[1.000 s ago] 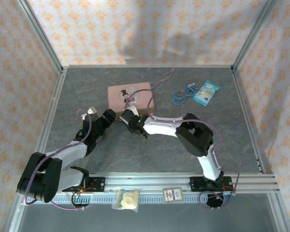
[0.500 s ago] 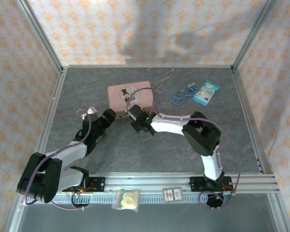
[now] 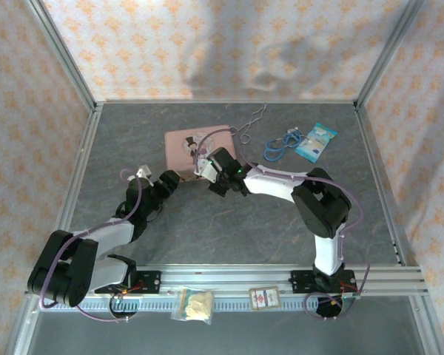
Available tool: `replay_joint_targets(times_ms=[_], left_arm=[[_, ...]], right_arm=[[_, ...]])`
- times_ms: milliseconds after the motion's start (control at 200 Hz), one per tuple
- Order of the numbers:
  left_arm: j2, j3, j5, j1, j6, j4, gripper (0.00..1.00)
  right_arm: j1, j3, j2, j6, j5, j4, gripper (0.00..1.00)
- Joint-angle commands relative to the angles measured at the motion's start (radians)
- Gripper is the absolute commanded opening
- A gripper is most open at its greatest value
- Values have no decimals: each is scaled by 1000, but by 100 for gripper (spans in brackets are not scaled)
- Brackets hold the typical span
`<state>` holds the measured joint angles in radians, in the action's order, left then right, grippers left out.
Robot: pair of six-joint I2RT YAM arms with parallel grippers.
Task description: Unlock the padlock with the key
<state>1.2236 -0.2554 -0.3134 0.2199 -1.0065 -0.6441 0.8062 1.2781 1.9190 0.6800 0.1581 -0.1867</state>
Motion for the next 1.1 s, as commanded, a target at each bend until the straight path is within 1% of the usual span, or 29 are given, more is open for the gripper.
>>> replay_joint_targets(times_ms=[0,110,235,350,470,566,691,781,886,956,1041,1096], left_arm=[[29,24,-62,-8,-45,-127,69],[67,24,-76,-1,-83,-174,65],[114,9,-57,21,-125,-213,62],[171,-8,-25,57,-183,-282,61],[244,-31,-6,96,-231,-360,57],[296,-56,0,121,-251,-395,55],[340,-77,8,133,-265,-427,52],[357,-85,24,136,-261,-430,43],[382,-97,27,135,-257,-438,28],[399,-106,23,137,-255,-443,23],[417,-116,18,139,-248,-440,18],[426,-118,16,140,-245,-440,13]], right_arm=[[3,58,28,90,27,6,0],[4,66,29,99,50,22,0],[6,78,31,96,88,36,0],[20,96,51,77,113,21,0],[20,110,67,40,158,2,0],[21,101,67,27,170,2,0],[20,83,57,23,174,14,0],[21,72,48,23,182,29,0],[20,67,48,21,185,40,0],[20,66,48,21,185,44,0],[20,59,43,18,188,52,0],[19,54,37,15,191,58,0]])
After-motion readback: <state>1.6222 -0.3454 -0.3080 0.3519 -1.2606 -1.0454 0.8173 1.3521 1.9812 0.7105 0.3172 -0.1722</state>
